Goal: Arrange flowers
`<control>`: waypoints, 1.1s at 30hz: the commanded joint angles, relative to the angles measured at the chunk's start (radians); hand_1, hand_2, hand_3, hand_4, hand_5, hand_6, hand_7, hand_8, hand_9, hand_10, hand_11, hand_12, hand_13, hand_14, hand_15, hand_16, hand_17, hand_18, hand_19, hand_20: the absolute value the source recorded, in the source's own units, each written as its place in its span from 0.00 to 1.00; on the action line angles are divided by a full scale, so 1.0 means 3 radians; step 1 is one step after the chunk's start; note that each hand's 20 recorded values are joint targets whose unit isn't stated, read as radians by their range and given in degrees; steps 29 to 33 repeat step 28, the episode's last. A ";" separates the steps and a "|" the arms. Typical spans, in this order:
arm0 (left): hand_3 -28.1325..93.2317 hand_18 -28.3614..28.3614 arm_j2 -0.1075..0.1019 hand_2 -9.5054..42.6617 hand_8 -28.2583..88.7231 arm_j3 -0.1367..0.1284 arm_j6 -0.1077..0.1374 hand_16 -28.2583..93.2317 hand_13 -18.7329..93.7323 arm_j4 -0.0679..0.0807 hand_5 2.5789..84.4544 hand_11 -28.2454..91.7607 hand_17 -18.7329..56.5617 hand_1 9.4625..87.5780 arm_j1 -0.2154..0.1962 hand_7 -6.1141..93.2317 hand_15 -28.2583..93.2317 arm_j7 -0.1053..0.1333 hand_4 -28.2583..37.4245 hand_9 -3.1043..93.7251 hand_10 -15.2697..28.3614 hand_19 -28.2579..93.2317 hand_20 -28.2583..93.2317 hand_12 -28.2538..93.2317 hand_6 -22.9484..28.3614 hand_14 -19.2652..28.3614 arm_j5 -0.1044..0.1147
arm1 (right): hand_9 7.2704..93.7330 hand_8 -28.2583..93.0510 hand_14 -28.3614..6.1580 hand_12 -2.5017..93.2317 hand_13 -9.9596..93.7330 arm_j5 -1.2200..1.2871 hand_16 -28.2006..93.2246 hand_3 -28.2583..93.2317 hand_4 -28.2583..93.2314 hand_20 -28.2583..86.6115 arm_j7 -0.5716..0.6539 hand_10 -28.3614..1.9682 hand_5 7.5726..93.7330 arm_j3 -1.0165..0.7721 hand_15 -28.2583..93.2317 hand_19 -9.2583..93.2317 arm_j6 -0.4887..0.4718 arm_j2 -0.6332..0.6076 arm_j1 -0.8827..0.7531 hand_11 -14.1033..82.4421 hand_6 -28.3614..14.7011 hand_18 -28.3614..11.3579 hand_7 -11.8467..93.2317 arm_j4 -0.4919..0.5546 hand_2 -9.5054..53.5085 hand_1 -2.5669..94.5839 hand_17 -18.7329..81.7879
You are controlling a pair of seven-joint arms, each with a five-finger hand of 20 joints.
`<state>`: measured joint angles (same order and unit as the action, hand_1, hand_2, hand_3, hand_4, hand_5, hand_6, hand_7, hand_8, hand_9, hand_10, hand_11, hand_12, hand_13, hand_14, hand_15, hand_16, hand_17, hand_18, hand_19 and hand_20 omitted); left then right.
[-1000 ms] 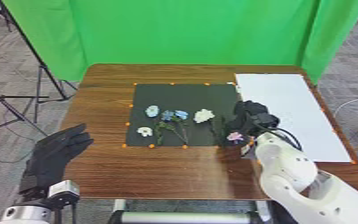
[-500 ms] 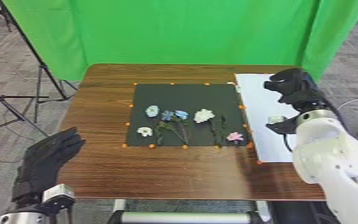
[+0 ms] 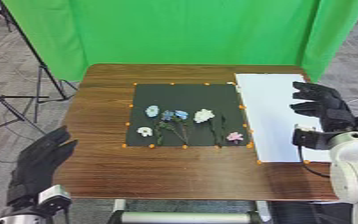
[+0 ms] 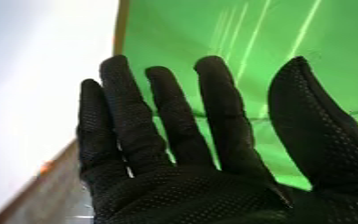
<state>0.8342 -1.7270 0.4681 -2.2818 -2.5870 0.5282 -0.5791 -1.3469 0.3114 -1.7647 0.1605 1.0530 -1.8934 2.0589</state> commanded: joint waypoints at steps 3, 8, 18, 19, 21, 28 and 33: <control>0.91 0.87 -0.0046 0.26 0.16 0.0015 0.0091 0.17 0.41 0.0024 0.45 0.47 0.12 0.24 0.0022 0.19 0.61 0.0223 0.22 0.41 0.76 0.68 0.33 0.29 0.61 0.92 0.0059 | 0.45 0.13 0.24 0.18 0.46 0.0020 0.33 0.97 0.01 0.31 -0.0288 0.42 0.44 -0.0196 0.52 0.66 0.0256 0.0053 -0.0325 0.25 0.61 0.17 0.26 0.0064 0.30 0.25 0.29; 0.91 0.87 -0.0088 0.26 0.16 0.0073 0.0116 0.17 0.40 0.0063 0.46 0.47 0.12 0.24 0.0081 0.19 0.62 0.0304 0.23 0.41 0.76 0.68 0.33 0.29 0.61 0.91 0.0093 | 0.45 0.13 0.25 0.18 0.46 0.0023 0.33 0.97 0.01 0.33 -0.0378 0.43 0.44 -0.0187 0.52 0.65 0.0180 0.0071 -0.0393 0.26 0.62 0.18 0.27 0.0049 0.30 0.25 0.29; 0.91 0.87 -0.0142 0.26 0.16 0.0082 0.0084 0.17 0.40 0.0110 0.51 0.49 0.12 0.24 0.0161 0.19 0.63 0.0312 0.22 0.41 0.80 0.68 0.33 0.30 0.66 0.92 0.0113 | 0.49 0.13 0.28 0.19 0.47 0.0144 0.34 0.97 0.01 0.35 -0.0414 0.42 0.46 -0.0136 0.56 0.65 0.0260 0.0021 -0.0475 0.30 0.62 0.19 0.28 0.0027 0.29 0.26 0.29; 0.91 0.87 -0.0121 0.26 0.16 0.0059 0.0063 0.17 0.40 0.0109 0.51 0.49 0.12 0.24 0.0160 0.19 0.63 0.0266 0.22 0.41 0.80 0.68 0.33 0.30 0.66 0.92 0.0078 | 0.49 0.13 0.28 0.19 0.47 0.0129 0.34 0.97 0.01 0.35 -0.0401 0.42 0.46 -0.0128 0.56 0.65 0.0287 0.0017 -0.0490 0.31 0.62 0.19 0.28 0.0038 0.29 0.26 0.29; 0.91 0.87 -0.0127 0.26 0.16 0.0052 0.0051 0.16 0.40 0.0108 0.51 0.49 0.12 0.24 0.0152 0.19 0.64 0.0263 0.22 0.41 0.80 0.68 0.33 0.30 0.66 0.92 0.0076 | 0.49 0.13 0.28 0.19 0.47 0.0116 0.34 0.97 0.01 0.35 -0.0381 0.41 0.46 -0.0123 0.57 0.65 0.0269 0.0008 -0.0472 0.31 0.62 0.19 0.28 0.0028 0.29 0.26 0.29; 0.91 0.87 -0.0089 0.26 0.16 0.0025 0.0016 0.16 0.40 0.0105 0.52 0.50 0.12 0.24 0.0150 0.19 0.65 0.0214 0.22 0.42 0.81 0.68 0.33 0.30 0.67 0.94 0.0048 | 0.50 0.12 0.29 0.18 0.48 0.0169 0.33 0.97 0.01 0.35 -0.0350 0.41 0.47 -0.0145 0.58 0.65 0.0196 0.0005 -0.0451 0.31 0.62 0.19 0.29 0.0007 0.29 0.26 0.29; 0.91 0.87 -0.0089 0.26 0.16 0.0025 0.0016 0.16 0.40 0.0105 0.52 0.50 0.12 0.24 0.0150 0.19 0.65 0.0214 0.22 0.42 0.81 0.68 0.33 0.30 0.67 0.94 0.0048 | 0.50 0.12 0.29 0.18 0.48 0.0169 0.33 0.97 0.01 0.35 -0.0350 0.41 0.47 -0.0145 0.58 0.65 0.0196 0.0005 -0.0451 0.31 0.62 0.19 0.29 0.0007 0.29 0.26 0.29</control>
